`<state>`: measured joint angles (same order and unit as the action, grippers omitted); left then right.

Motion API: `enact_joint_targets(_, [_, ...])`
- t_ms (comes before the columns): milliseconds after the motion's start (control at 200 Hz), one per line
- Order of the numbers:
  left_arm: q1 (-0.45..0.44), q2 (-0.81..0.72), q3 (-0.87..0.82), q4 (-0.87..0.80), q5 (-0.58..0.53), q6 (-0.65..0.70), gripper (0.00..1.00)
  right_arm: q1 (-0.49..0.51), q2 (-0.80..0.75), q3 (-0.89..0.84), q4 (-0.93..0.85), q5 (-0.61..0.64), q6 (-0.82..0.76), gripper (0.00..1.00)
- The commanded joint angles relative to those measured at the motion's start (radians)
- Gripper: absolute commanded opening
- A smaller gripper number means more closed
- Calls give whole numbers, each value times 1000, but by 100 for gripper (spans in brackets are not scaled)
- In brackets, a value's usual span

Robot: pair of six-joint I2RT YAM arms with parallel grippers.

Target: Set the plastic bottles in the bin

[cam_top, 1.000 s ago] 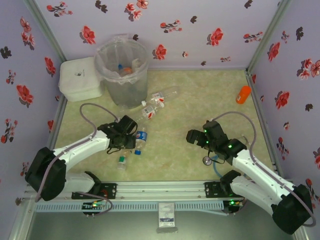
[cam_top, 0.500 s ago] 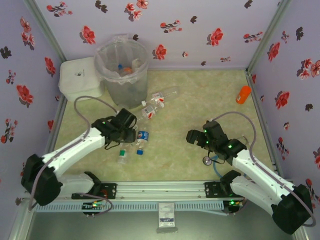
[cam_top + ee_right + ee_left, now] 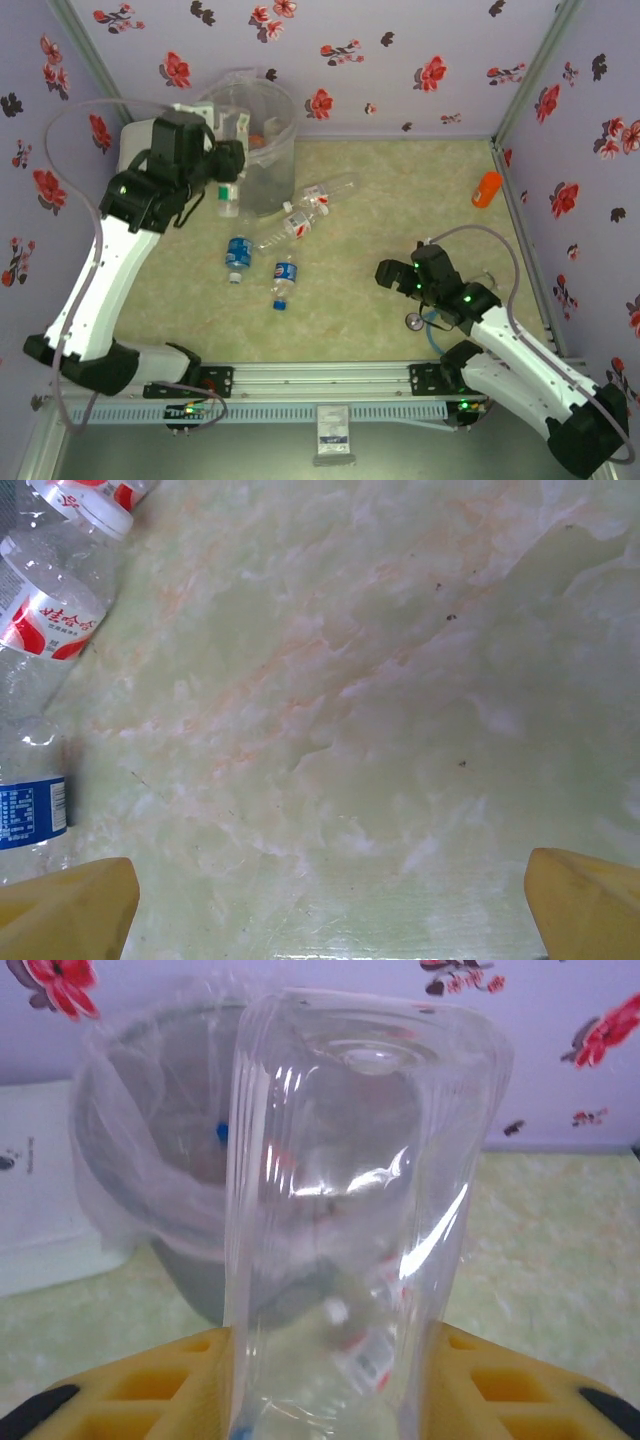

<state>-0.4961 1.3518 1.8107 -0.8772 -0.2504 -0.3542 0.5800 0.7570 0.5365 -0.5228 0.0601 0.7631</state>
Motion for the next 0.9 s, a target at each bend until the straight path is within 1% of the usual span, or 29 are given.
enact_joint_targets(0, [50,99,118,46,37,53,19,-7,-48,17,-94,49,1,99])
enact_joint_targets(120, [108,222,289,60,28,38,12,-6,-98,16,-135,58,0,99])
enact_joint_targets(205, [149,282,322,136,36,-19,5,-6,-121,15,-160,60,4,99])
enact_joint_targets(305, [173,361,377,175,54,-60,4,-6,-150,21,-192,67,5,99])
enact_joint_targets(425, [178,497,515,121,67,-53,4,-6,-171,29,-220,80,-2,99])
enact_joint_targets(465, [179,546,566,95,89,-44,4,-6,-174,32,-227,83,-5,99])
enact_joint_targets(555, [179,656,699,-6,120,-22,4,-6,-175,33,-234,86,-7,99])
enact_joint_targets(610, [177,715,751,-70,138,-10,5,-7,-175,28,-233,87,-7,99])
enact_joint_targets(695, [174,759,753,-112,161,12,7,-7,-173,17,-219,81,-3,99])
enact_joint_targets(775, [175,771,709,-123,164,34,9,-7,-166,13,-206,75,1,99])
enact_joint_targets(895, [175,782,632,-131,167,52,15,-6,-154,17,-201,73,-2,99])
